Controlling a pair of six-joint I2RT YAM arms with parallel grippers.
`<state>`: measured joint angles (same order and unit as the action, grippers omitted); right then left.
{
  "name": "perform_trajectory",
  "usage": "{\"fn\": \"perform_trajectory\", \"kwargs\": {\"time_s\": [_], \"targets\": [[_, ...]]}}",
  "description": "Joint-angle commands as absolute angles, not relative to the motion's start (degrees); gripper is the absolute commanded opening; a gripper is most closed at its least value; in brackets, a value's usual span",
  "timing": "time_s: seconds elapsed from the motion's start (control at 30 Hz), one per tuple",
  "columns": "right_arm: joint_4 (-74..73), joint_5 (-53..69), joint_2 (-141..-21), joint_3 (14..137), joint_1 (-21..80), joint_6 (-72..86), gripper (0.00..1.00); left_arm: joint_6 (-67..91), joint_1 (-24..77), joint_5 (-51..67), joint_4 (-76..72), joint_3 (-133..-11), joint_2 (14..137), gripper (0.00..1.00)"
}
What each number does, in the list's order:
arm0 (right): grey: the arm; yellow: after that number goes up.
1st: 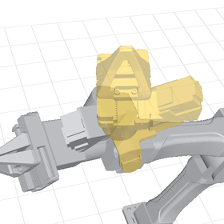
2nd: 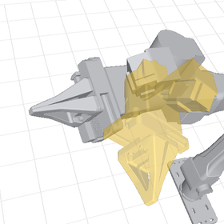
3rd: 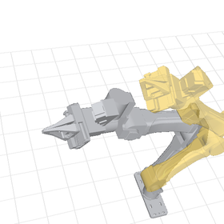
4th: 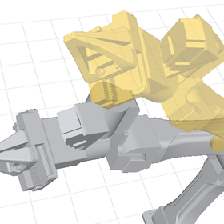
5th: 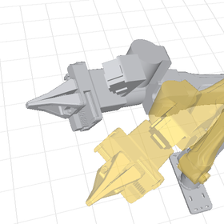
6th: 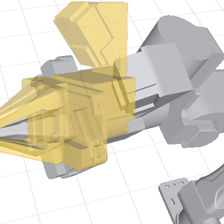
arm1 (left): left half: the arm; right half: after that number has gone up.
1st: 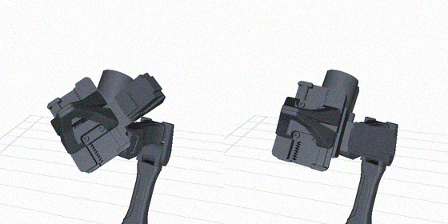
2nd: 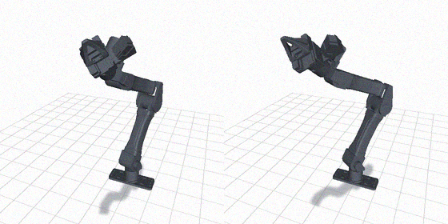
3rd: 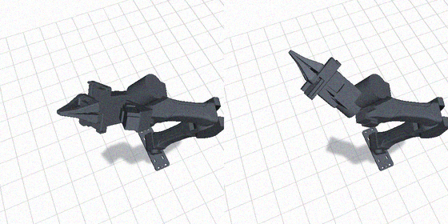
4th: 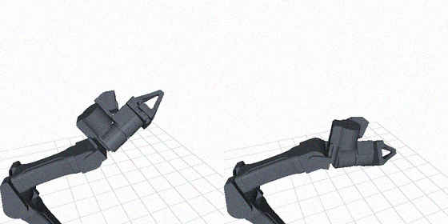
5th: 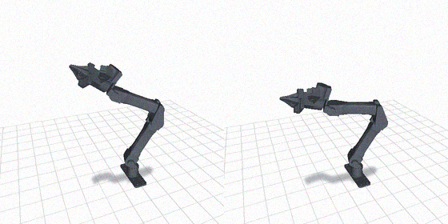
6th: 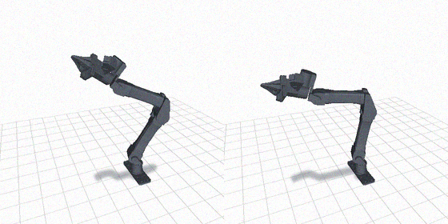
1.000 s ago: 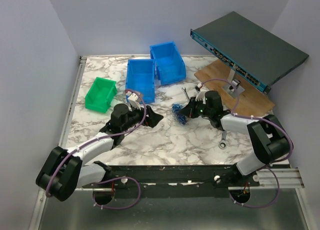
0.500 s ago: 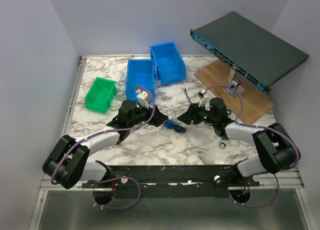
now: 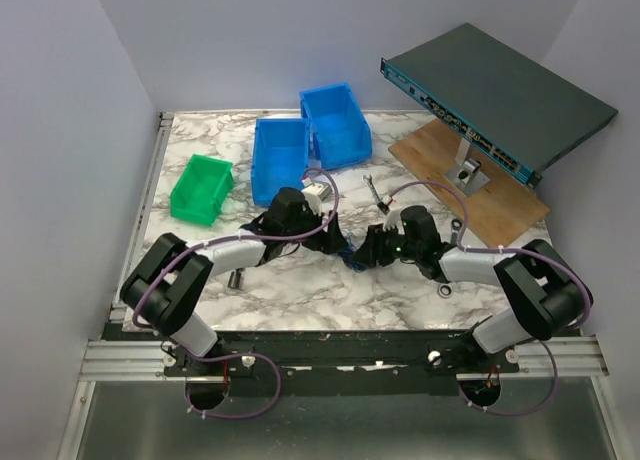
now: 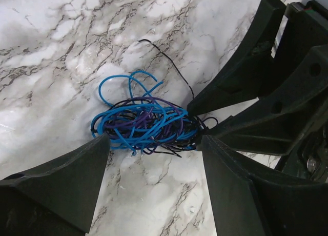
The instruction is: Untangle the cables
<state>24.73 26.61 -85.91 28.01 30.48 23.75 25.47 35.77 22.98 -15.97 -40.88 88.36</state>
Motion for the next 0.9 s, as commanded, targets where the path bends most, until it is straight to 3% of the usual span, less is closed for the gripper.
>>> {"fn": "perform_trajectory", "kwargs": {"time_s": [0.0, 0.13, 0.17, 0.23, 0.3, 0.4, 0.43, 0.63, 0.77, 0.87], "targets": [[22.70, 23.95, -87.29, 29.04, 31.10, 21.88, 0.45, 23.43, 36.87, 25.93, -8.58, -46.21, 93.16, 0.72], [24.05, 23.91, -87.91, 28.24, 31.37, 21.89, 0.42, 23.03, 37.17, 26.07, -4.82, -49.30, 96.48, 0.62], [24.29, 23.74, -87.97, 28.11, 31.37, 22.00, 0.36, 22.94, 37.26, 25.95, -4.29, -49.64, 96.83, 0.56], [24.73, 23.49, -87.84, 27.90, 31.42, 22.04, 0.24, 22.78, 37.21, 25.80, -4.08, -49.96, 97.10, 0.39], [25.09, 23.14, -87.47, 27.58, 31.41, 22.05, 0.12, 22.52, 37.26, 25.49, -3.57, -50.39, 97.38, 0.28], [25.72, 22.95, -86.73, 26.97, 31.46, 22.17, 0.04, 22.07, 37.24, 25.72, -2.69, -51.34, 97.82, 0.03], [26.11, 22.56, -86.30, 26.57, 31.45, 22.31, 0.01, 22.06, 37.20, 25.17, -2.43, -51.41, 97.39, 0.00], [26.44, 12.52, -79.45, 23.30, 31.45, 24.00, 0.01, 23.63, 35.40, 15.60, -10.86, -40.25, 84.79, 0.00], [28.54, 5.95, -72.90, 19.33, 31.45, 25.53, 0.01, 26.83, 31.04, 17.00, -15.27, -35.43, 80.87, 0.00], [31.09, 8.74, -71.35, 17.58, 31.45, 25.00, 0.01, 27.69, 29.52, 20.05, -16.91, -35.26, 81.27, 0.00]]}}
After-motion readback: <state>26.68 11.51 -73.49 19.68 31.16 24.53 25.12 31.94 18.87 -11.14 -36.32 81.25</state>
